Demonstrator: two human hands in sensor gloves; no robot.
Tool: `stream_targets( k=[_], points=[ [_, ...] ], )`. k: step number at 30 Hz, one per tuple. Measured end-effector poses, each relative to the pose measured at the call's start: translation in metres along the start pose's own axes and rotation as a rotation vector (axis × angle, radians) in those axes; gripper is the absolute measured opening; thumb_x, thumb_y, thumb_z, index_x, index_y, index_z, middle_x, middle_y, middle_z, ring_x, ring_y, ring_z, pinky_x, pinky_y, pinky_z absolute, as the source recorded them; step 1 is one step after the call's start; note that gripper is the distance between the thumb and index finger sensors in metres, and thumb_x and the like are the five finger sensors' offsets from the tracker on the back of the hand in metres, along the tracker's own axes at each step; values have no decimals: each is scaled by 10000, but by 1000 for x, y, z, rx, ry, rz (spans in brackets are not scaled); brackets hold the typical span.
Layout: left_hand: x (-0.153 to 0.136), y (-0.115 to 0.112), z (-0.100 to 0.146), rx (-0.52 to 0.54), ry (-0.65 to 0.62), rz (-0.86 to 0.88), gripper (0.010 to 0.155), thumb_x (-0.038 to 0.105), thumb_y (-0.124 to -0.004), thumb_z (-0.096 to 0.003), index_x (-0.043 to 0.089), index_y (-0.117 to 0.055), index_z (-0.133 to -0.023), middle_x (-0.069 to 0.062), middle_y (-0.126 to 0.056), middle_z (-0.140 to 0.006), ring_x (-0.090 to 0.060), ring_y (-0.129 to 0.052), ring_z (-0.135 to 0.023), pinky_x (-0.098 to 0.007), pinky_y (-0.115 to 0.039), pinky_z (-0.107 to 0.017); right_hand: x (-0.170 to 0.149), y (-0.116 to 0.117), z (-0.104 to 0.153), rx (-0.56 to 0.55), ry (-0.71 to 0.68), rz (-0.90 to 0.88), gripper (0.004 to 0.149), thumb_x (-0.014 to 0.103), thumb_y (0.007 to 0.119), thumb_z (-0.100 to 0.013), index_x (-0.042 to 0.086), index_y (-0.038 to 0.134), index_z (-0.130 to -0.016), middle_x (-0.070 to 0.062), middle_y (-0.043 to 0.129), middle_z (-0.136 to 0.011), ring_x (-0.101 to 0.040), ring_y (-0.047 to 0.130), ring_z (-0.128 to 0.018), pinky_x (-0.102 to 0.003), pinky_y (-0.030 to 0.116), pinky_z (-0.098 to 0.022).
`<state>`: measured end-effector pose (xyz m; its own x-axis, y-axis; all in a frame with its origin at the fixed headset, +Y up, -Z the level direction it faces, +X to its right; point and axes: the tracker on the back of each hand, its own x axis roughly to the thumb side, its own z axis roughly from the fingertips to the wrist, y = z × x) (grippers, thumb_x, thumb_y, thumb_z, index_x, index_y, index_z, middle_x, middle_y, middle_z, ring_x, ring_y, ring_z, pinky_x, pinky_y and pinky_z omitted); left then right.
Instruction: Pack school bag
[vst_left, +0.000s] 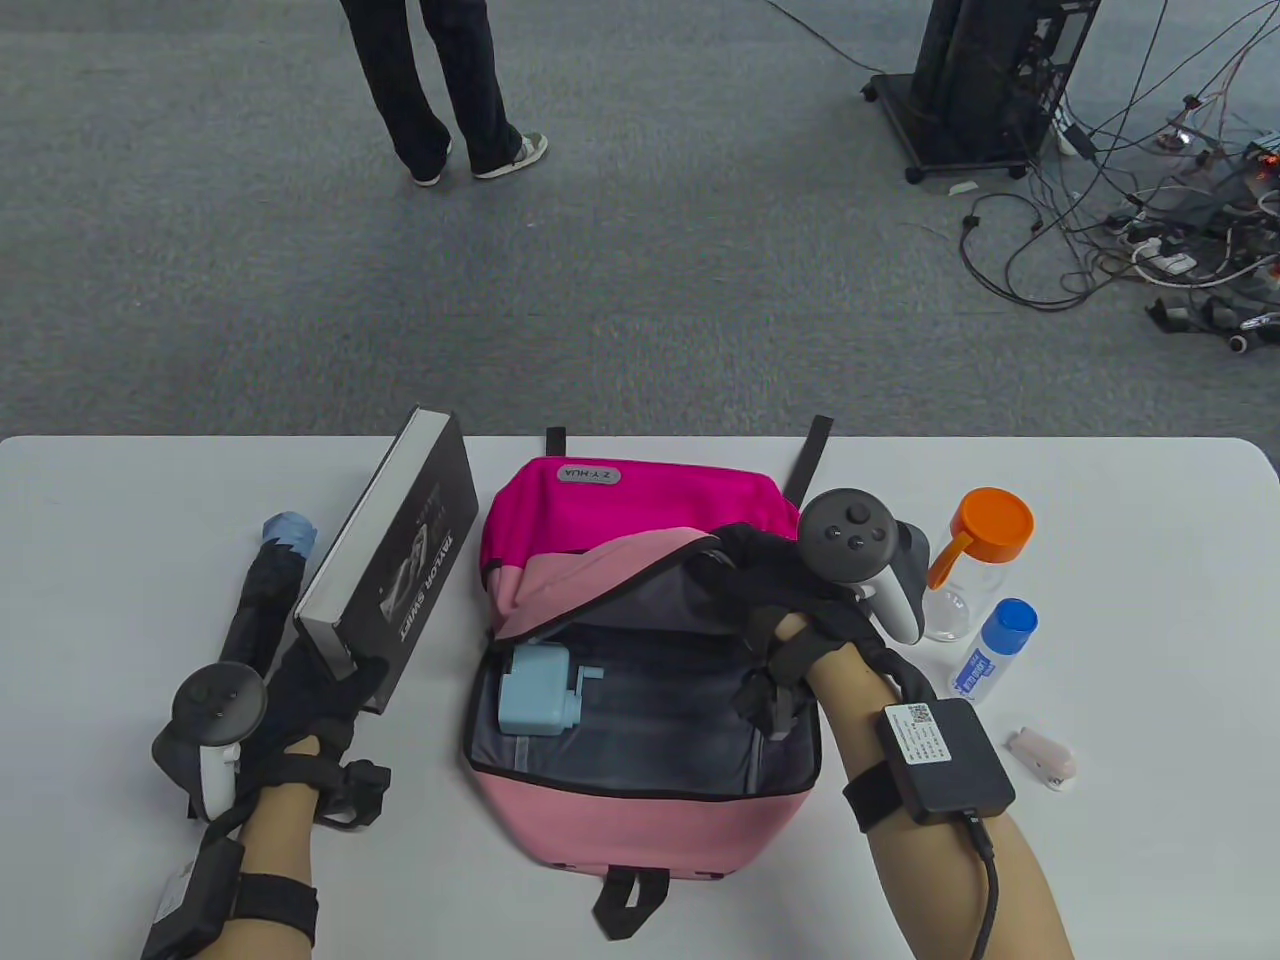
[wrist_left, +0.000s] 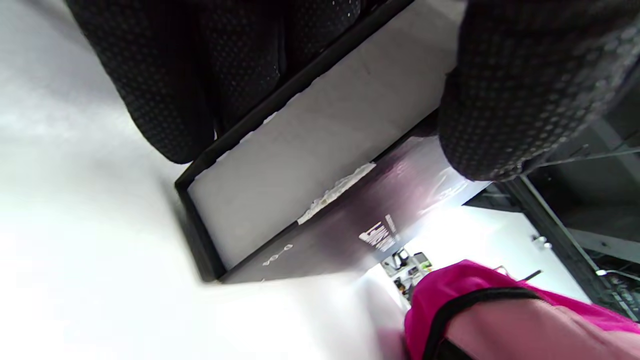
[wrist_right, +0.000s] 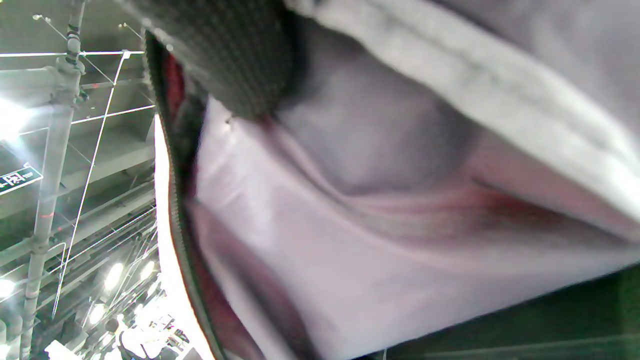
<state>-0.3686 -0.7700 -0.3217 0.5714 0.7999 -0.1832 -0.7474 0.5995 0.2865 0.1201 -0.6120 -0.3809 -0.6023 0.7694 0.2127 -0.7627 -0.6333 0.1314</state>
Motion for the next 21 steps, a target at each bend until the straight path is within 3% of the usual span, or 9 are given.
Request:
stream_targets(
  k=[4,10,12,14,19,21],
  points=[
    [26,31,6,84,-119,21,802,555,-1036,-350,110,-808,-976,-148,-974,-956,-422,-1046,-834,-577,-925,-589,1,-3,1,-22,14,25,404,317,809,-518,73,871,-834,-193,999,-767,-472,988,-733,-750,808,-523],
    [88,102,28,154,-501,252,800,520,-1063,-325,115,-818,-970,-145,-973,-967,-419,-1043,-852,-562,-913,-617,0,-6,-4,-38,41,47,417,328,814,-516,73,869,-842,-200,998,-773,-473,988,-732,-746,809,-523],
    [117,124,43,71,-706,312,801,520,-1073,-308,98,-846,-950,-157,-1005,-934,-414,-1077,-814,-558,-938,-593,-1,-8,-6,-43,22,107,436,343,823,-511,73,864,-851,-200,996,-779,-470,989,-736,-744,808,-527],
    [140,134,57,-51,-822,310,797,509,-1085,-301,101,-855,-947,-154,-1011,-934,-415,-1076,-819,-560,-935,-598,-4,-10,-6,-41,31,114,444,352,827,-509,74,863,-853,-197,997,-780,-469,988,-737,-744,806,-529],
    [183,135,92,-295,-1004,118,803,546,-1095,-271,122,-893,-921,-131,-1049,-894,-383,-1116,-773,-531,-969,-567,0,-23,-5,20,22,-76,441,343,866,-498,69,872,-843,-200,999,-773,-470,991,-731,-746,798,-534],
    [197,131,106,-354,-1040,0,801,554,-1097,-267,130,-900,-917,-124,-1056,-885,-375,-1120,-764,-521,-977,-559,7,-32,-4,18,6,-26,440,339,876,-493,75,873,-844,-195,999,-778,-467,991,-737,-748,788,-546]
  ],
)
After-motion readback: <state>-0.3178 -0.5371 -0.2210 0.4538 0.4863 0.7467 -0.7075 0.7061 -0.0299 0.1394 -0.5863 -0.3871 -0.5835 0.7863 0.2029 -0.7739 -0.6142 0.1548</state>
